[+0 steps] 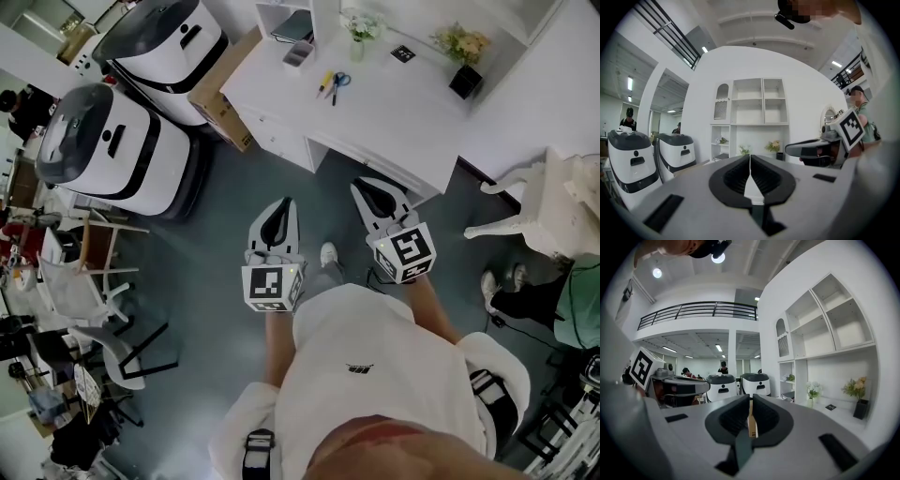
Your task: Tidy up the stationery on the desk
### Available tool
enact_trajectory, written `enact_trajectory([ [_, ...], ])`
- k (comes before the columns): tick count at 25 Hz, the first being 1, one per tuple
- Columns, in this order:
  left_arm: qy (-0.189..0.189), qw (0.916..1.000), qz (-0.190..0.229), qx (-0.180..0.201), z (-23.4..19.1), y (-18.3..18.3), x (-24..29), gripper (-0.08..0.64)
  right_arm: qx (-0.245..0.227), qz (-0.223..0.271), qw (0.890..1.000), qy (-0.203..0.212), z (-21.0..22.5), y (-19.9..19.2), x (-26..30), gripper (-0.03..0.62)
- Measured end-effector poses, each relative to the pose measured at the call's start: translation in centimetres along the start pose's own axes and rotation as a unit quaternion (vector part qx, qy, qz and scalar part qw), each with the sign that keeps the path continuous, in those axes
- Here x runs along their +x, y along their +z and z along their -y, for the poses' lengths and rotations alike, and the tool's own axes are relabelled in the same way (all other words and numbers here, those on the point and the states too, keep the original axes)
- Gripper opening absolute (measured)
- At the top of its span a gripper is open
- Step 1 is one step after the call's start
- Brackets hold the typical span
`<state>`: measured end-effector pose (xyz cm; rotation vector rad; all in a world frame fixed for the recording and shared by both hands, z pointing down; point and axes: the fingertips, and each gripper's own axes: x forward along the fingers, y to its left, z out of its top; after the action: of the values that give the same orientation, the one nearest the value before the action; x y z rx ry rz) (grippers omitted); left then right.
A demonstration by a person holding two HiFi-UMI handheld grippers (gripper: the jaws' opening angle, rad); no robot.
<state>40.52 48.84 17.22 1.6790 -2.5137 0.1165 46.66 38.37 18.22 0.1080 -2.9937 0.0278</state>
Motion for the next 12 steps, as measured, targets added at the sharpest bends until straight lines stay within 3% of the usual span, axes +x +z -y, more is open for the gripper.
enact_trajectory([
  [12, -0.027, 0.9996, -0.001, 0.002, -8.7, 1.0, 9.1, 0.0, 0.003, -0.008, 1.0, -0.022, 3.8, 1.3, 11.9, 0.011],
])
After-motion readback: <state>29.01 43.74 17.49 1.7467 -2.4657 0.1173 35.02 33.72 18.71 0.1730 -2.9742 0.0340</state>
